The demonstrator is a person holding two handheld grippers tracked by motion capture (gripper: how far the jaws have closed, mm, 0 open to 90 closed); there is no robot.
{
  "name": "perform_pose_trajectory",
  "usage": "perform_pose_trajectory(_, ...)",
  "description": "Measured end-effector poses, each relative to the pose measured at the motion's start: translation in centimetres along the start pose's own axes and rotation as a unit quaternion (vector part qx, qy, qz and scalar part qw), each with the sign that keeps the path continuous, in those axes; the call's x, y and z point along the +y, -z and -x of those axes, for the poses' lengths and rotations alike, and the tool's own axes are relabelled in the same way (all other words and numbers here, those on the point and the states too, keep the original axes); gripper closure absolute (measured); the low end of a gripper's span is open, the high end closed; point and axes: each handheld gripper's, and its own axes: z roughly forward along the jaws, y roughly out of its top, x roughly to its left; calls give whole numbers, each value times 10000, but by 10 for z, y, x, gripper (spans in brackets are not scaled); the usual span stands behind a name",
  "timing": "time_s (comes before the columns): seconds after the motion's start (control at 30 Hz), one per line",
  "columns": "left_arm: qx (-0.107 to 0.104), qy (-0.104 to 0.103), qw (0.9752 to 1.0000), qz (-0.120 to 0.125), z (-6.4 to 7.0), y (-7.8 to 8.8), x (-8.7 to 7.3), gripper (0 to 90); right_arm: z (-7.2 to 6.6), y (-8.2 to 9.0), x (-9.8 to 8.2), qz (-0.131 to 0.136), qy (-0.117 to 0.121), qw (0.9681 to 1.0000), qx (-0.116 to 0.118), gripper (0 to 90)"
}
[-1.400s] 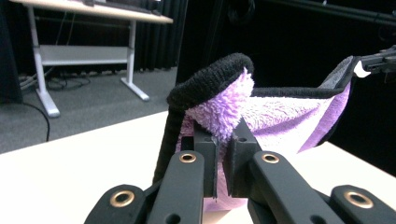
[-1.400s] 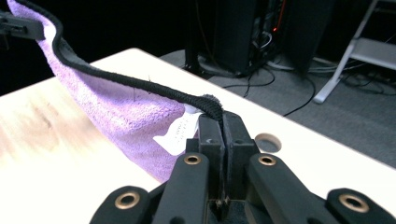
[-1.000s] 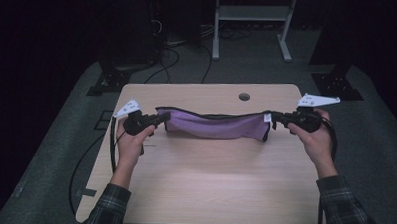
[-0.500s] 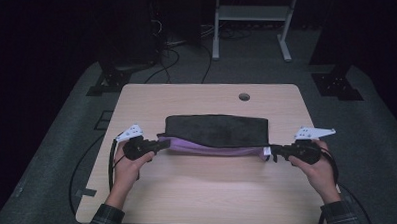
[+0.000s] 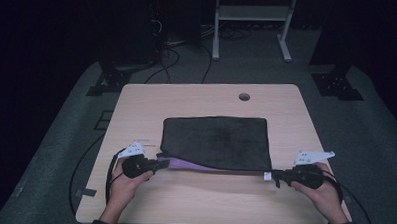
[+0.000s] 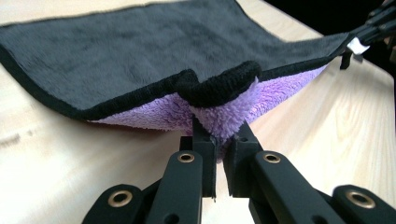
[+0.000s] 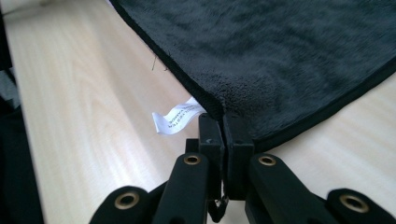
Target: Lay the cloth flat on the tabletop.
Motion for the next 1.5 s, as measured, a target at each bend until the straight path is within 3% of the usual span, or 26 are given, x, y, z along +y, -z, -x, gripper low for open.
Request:
perform_pose_trajectory(0.17,-29,65,9999,-91,3,6,-10,838,-14,-2,-14,-218,44,9996,167,877)
perform_pose_trajectory(0.43,47,122,9987,-495,6,9,-26,816,-24,-7,-25,-448,53,9986,263,876)
perform_pose_trajectory(0.53,175,64,9973,-708,7,11,-32,776,-27,-11,-28,-573,73,9979,294,870)
perform_pose_trajectory(0.6,218,43,9970,-744,7,12,-33,721,-26,-11,-28,-573,80,9978,310,854)
perform_pose_trajectory(0.63,265,22,9968,-758,7,14,-33,684,-25,-12,-29,-570,100,9977,351,770)
perform_pose_trajectory(0.67,324,0,9965,-770,8,16,-34,684,-25,-12,-29,-570,100,9977,351,770)
perform_pose_trajectory(0.7,424,-33,9963,-744,8,21,-36,615,-25,-11,-30,-515,114,9982,297,700)
perform_pose_trajectory(0.73,424,-33,9963,-744,8,21,-36,596,-25,-11,-30,-515,114,9982,297,700)
perform_pose_trajectory(0.87,555,-4,9967,-590,9,36,-38,530,-24,-5,-27,-243,168,9992,263,644)
perform_pose_trajectory(0.9,598,2,9971,-479,10,44,-39,501,-23,1,-26,-36,189,9996,229,610)
perform_pose_trajectory(0.93,598,2,9971,-479,10,44,-39,494,-23,1,-26,-36,189,9996,229,610)
perform_pose_trajectory(0.97,666,-14,9970,-393,10,52,-41,486,-21,8,-25,152,180,9996,147,565)
perform_pose_trajectory(1.07,729,-7,9969,-280,9,58,-43,480,-17,13,-26,264,89,9996,20,525)
perform_pose_trajectory(1.13,789,-20,9967,-188,7,61,-42,465,-10,14,-27,244,39,9994,-224,482)
perform_pose_trajectory(1.17,800,-34,9967,-127,5,60,-39,459,-1,12,-29,192,-23,9989,-430,449)
perform_pose_trajectory(1.27,803,-85,9967,-97,4,57,-36,459,7,10,-29,175,-139,9979,-606,418)
perform_pose_trajectory(1.37,882,-237,9958,-93,-1,46,-31,451,25,8,-28,201,-249,9943,-1014,372)
perform_pose_trajectory(1.5,969,-218,9950,-113,-8,38,-27,424,40,5,-27,140,-437,9911,-1252,363)
